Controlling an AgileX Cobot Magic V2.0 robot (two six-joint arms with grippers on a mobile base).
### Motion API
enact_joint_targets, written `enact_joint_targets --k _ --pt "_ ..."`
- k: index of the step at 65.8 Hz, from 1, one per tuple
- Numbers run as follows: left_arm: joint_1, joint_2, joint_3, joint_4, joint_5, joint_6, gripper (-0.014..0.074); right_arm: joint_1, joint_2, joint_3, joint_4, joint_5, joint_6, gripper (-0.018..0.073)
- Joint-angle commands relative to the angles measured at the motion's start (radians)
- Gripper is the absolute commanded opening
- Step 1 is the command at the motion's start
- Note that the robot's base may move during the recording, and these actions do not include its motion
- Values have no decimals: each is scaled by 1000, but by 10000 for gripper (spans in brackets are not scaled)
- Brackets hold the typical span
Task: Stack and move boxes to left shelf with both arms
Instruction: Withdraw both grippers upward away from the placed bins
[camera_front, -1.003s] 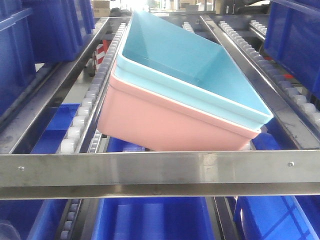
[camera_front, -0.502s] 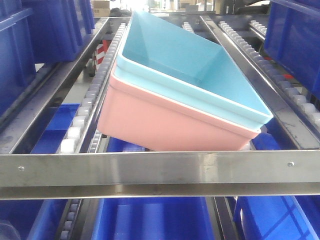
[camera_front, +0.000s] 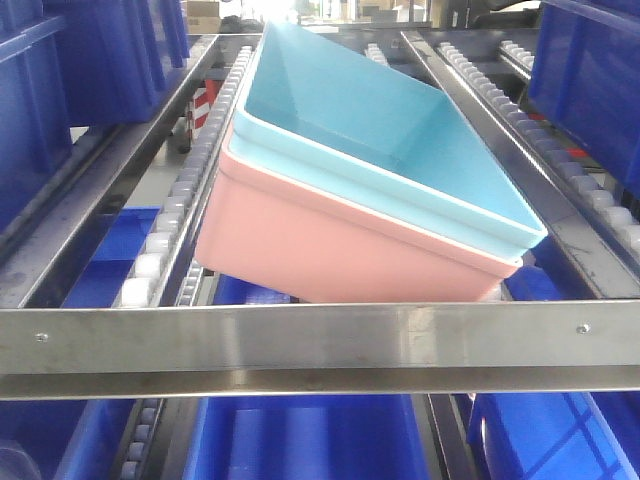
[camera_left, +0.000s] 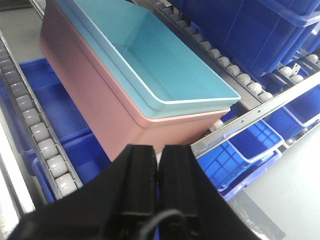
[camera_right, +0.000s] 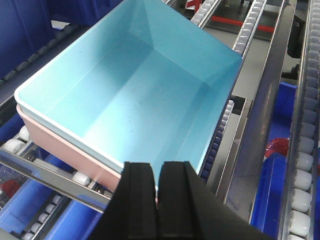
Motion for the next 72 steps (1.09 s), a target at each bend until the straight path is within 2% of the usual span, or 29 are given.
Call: enact_joint_targets --k 1,13,18,20,21,22,26,29,34,44,62,67,72 --pt "-7 -2 -27 3 -81 2 -1 2 -5 -30 -18 -84 -5 54" --pt "-7 -2 -25 1 -83 2 -1 2 -5 -30 -18 -83 -5 54" --pt "-7 -8 -21 -38 -76 11 -1 2 -5 -30 -18 -82 -5 54" --pt "-7 -14 -20 -105 -63 56 -1 2 -5 -30 -18 -82 -5 54" --pt "-7 -18 -20 -148 -59 99 -1 2 -5 -30 -18 -82 -5 54" --pt "-5 -28 -18 -206 -57 185 -1 2 -5 -30 -18 -82 -5 54" --pt "-1 -54 -1 -316 -65 343 -1 2 -5 -30 -18 -82 -5 54" --pt "10 -81 17 -339 -75 390 -1 2 -5 -30 -18 -82 -5 54" --pt "55 -152 72 -342 -91 393 -1 2 -5 -30 -18 -82 -5 54" --pt "202 -319 203 -346 -91 393 -1 2 -5 -30 -18 -81 -5 54" --pt "546 -617 432 -383 -91 393 -1 2 -5 -30 -18 -81 -5 54" --pt "636 -666 483 -386 -112 393 -1 2 -5 -30 -18 -81 -5 54" --pt "714 -668 535 -386 -181 393 -1 2 -5 -30 -18 -81 -5 54"
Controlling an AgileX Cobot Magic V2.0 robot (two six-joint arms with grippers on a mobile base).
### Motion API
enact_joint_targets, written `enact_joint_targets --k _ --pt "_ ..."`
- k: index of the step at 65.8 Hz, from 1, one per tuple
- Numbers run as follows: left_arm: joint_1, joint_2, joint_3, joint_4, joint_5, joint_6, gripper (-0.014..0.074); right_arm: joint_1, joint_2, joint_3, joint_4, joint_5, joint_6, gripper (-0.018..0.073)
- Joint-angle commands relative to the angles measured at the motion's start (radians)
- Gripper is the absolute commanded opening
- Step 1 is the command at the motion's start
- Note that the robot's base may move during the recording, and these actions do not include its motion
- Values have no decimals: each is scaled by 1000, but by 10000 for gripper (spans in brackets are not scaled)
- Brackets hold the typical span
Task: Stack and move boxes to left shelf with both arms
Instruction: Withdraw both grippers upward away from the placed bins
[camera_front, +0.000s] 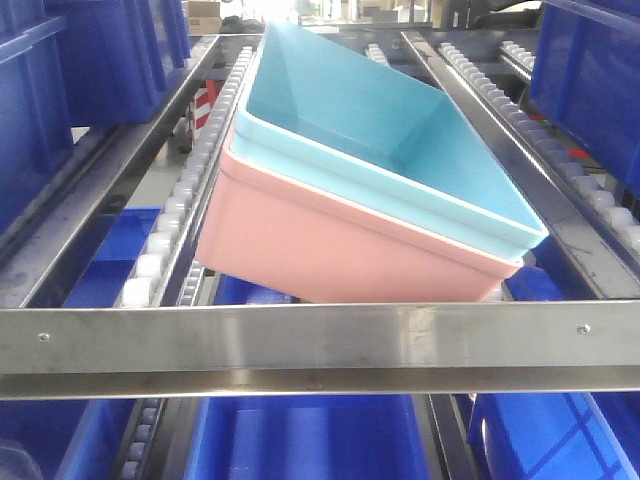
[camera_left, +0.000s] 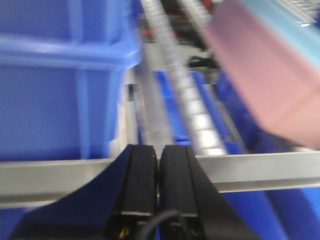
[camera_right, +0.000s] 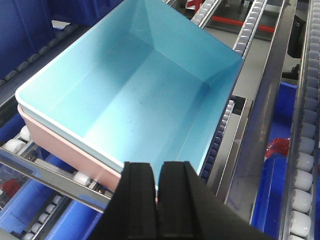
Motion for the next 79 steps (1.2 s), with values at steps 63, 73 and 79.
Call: enact_joint_targets --k 63,73,79 --pt "153 -15 89 -5 -284 5 -1 -16 -4 -29 -18 -47 -5 55" --pt "153 -15 89 -5 -284 5 -1 -16 -4 -29 -18 -17 -5 55" --pt "153 -15 89 -5 -284 5 -1 -16 -4 -29 -18 -19 -5 55"
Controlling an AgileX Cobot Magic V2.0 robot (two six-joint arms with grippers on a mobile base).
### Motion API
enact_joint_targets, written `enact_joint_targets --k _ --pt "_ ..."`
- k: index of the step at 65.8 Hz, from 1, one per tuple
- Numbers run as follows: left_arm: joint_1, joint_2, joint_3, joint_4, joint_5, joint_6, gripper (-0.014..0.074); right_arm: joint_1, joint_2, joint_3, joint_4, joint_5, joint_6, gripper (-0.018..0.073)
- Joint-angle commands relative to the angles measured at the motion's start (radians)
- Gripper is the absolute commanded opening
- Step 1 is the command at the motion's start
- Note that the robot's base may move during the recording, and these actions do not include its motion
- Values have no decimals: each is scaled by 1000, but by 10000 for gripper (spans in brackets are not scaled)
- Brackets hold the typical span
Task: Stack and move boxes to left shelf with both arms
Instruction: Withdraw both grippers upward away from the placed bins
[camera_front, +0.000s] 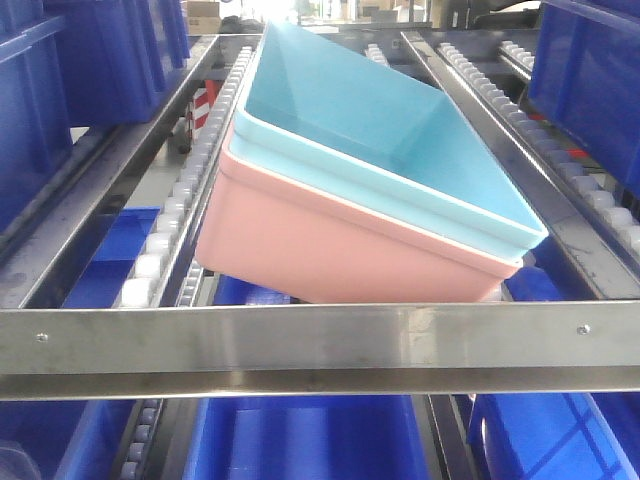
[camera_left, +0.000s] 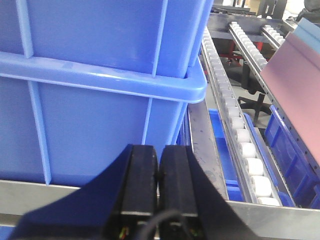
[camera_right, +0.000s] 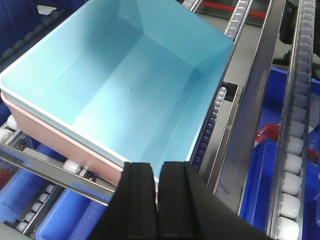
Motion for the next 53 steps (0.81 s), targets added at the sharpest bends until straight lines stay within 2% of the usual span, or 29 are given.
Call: enact_joint_targets --k 1,15,21,26,31,41,53 --pt "0 -14 30 -3 -90 0 -1 -5 -4 -29 -18 -66 -5 55" --pt "0 -14 30 -3 -90 0 -1 -5 -4 -29 -5 -74 -30 55" --pt "0 -14 30 -3 -90 0 -1 -32 -8 -27 115 -45 -166 55" --pt "0 -14 30 -3 -90 0 -1 -101 -20 -26 267 -28 -323 55" --pt "0 -14 30 -3 -90 0 -1 -201 -50 -5 367 -41 -417 55" --pt "0 -14 30 -3 -90 0 -1 -377 -187 128 374 -125 -423 55" --pt "0 -14 30 -3 -90 0 -1 -517 -422 340 374 -201 -421 55"
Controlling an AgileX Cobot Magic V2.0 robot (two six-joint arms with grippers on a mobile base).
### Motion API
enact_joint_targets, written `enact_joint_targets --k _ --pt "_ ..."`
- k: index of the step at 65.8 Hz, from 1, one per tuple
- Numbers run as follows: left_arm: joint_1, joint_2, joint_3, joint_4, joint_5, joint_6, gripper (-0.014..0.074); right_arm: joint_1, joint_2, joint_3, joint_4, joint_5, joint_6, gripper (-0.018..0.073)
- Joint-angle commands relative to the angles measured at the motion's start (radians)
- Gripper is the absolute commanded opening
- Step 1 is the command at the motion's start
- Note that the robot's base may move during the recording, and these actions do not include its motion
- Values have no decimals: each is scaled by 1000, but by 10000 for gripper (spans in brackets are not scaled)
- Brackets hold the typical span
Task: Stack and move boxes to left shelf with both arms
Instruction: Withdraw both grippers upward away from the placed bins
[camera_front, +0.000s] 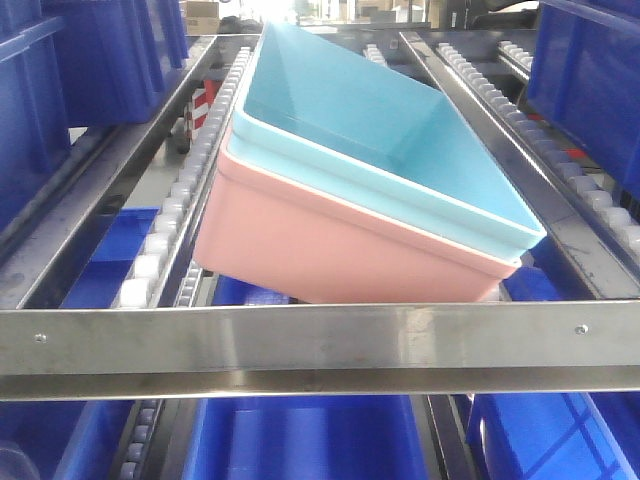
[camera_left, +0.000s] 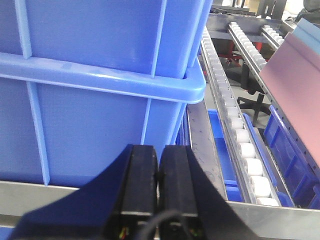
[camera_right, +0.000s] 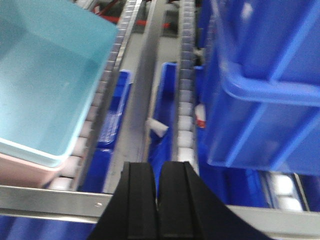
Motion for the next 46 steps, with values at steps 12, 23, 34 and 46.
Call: enact_joint_targets --k 12,23,34,46 --pt "0 -14 30 -3 -90 0 -1 -89 -275 169 16 -121 -7 55" --pt "0 -14 30 -3 -90 0 -1 -88 -331 198 39 -97 2 55" --pt "0 -14 30 -3 -90 0 -1 -88 -331 198 38 -104 2 55" --pt "0 -14 30 -3 -90 0 -1 -88 -331 198 38 -103 2 55"
